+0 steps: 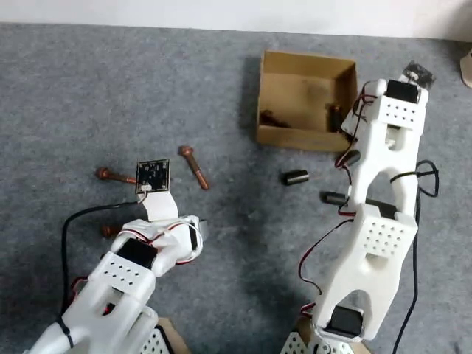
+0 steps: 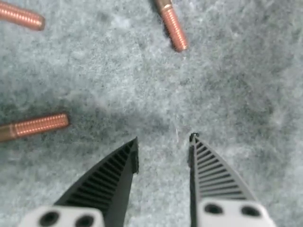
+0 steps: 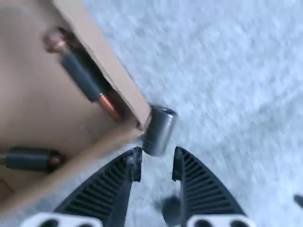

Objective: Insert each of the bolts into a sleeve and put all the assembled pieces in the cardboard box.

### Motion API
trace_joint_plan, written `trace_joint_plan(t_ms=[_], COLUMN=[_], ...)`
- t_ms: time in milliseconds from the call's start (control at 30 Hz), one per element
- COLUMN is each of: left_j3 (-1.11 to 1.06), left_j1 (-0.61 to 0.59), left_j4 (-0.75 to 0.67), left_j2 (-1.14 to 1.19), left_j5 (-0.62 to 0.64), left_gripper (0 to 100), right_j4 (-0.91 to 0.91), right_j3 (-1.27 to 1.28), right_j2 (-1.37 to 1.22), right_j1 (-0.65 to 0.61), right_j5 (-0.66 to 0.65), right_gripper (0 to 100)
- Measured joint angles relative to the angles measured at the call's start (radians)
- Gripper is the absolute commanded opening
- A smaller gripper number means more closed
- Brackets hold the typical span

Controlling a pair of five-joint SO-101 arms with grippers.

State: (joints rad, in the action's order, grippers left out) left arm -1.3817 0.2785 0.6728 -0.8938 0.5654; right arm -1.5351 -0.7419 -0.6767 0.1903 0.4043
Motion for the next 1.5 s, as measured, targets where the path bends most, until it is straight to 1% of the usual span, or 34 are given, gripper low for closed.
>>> trace_joint_plan(t_ms=[200, 367, 500, 667, 933, 1133, 1267, 1500], left_j3=[0.0, 0.0, 0.0, 0.0, 0.0, 0.0, 0.0, 0.0], left_j1=[0.0, 0.0, 0.0, 0.0, 0.0, 0.0, 0.0, 0.0], left_j4=[0.0, 0.0, 0.0, 0.0, 0.0, 0.0, 0.0, 0.0], left_j2=[0.0, 0.0, 0.0, 0.0, 0.0, 0.0, 0.0, 0.0], left_j5=[0.0, 0.0, 0.0, 0.0, 0.0, 0.0, 0.0, 0.0], left_gripper=[17, 17, 17, 17, 17, 17, 17, 17], right_j4=[-0.123, -0.167, -0.163, -0.086, -0.031, -0.003, -0.005, -0.077], right_j3=[-0.031, -0.101, -0.109, -0.02, -0.002, -0.003, -0.061, -0.196], right_j2=[-0.002, -0.002, -0.002, -0.008, -0.153, -0.161, -0.161, -0.161], right_j1=[0.002, 0.002, 0.002, 0.015, 0.021, 0.025, 0.026, 0.026], right_j5=[0.006, 0.006, 0.009, 0.009, 0.017, 0.049, 0.051, 0.089], right_gripper=[10.2, 10.2, 10.2, 10.2, 10.2, 10.2, 10.2, 10.2])
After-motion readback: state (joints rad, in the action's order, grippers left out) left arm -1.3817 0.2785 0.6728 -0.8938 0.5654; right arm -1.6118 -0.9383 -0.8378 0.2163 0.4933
